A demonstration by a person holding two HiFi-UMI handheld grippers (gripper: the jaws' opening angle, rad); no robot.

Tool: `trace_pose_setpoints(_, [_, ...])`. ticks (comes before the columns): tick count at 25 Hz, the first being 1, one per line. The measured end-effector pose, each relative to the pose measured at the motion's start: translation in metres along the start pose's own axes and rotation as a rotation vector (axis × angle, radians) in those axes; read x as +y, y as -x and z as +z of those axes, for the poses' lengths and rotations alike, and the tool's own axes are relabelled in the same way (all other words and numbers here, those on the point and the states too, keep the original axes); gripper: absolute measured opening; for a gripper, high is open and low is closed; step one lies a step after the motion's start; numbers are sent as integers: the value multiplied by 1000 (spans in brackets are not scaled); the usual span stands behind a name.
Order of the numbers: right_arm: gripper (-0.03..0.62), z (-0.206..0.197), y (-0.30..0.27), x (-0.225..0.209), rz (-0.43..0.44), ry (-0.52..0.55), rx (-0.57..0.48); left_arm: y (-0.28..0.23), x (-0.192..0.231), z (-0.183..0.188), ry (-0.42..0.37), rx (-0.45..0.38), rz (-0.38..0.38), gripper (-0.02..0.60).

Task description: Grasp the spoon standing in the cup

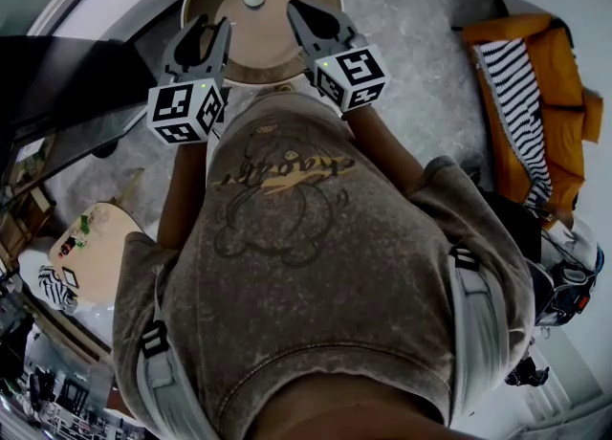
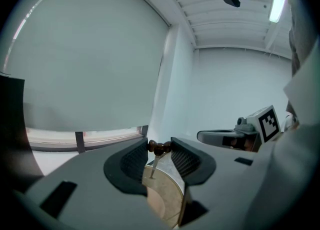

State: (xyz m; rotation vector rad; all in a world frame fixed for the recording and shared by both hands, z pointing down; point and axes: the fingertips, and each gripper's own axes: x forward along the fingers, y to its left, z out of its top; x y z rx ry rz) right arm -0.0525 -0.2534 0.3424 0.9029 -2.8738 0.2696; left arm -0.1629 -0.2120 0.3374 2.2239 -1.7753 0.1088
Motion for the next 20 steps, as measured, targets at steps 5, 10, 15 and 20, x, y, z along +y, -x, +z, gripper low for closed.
trace_pose_setpoints(5, [17,-3,0,4,-4,3,5,4,4,-1,1,-6,5,155])
trace_pose_setpoints(10, [17,1,0,3,-6,8,-2,4,4,0,3,-18,8,155])
trace_pose_setpoints(15, [18,4,-4,1,3,12,-5,0,4,-1,6,-13,10,155])
trace_pose_setpoints(20, [17,0,-6,2,9,4,-1,0,5,-4,8,-6,13,155])
